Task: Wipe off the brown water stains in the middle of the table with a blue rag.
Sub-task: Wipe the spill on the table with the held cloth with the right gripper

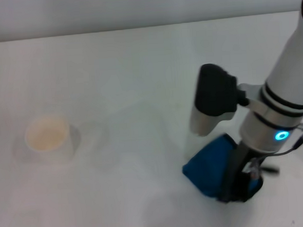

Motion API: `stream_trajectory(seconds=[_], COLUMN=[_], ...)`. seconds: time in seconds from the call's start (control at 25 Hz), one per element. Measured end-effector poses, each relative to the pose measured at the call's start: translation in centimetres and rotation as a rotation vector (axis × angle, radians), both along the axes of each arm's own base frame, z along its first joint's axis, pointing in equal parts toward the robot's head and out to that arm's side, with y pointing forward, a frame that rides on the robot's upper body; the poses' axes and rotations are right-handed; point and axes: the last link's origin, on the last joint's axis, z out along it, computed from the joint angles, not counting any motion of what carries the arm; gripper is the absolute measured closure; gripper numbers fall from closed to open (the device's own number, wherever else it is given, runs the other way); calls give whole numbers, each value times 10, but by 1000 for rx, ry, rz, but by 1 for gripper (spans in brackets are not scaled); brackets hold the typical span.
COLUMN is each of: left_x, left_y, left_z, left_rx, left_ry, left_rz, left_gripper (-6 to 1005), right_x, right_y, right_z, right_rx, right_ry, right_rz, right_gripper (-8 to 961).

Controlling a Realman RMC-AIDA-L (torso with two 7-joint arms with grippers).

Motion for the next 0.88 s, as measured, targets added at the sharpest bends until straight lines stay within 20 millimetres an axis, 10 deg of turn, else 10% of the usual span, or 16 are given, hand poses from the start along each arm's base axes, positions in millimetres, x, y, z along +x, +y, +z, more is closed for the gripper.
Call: stream_trajectory(seconds=[0.48,0.88], left_x=[-1,-1], left_y=[-1,-8], left_z=[-2,-4], left_rx=[-4,-5], left_ry=[-3,-13], left_rz=[6,6], left_gripper=[151,152], right_x=[-58,-61], right_y=[29,78], right_z=[-46,-54], right_rx=[37,231], right_ry=[223,230], right_rz=[112,160], right_gripper=[869,870])
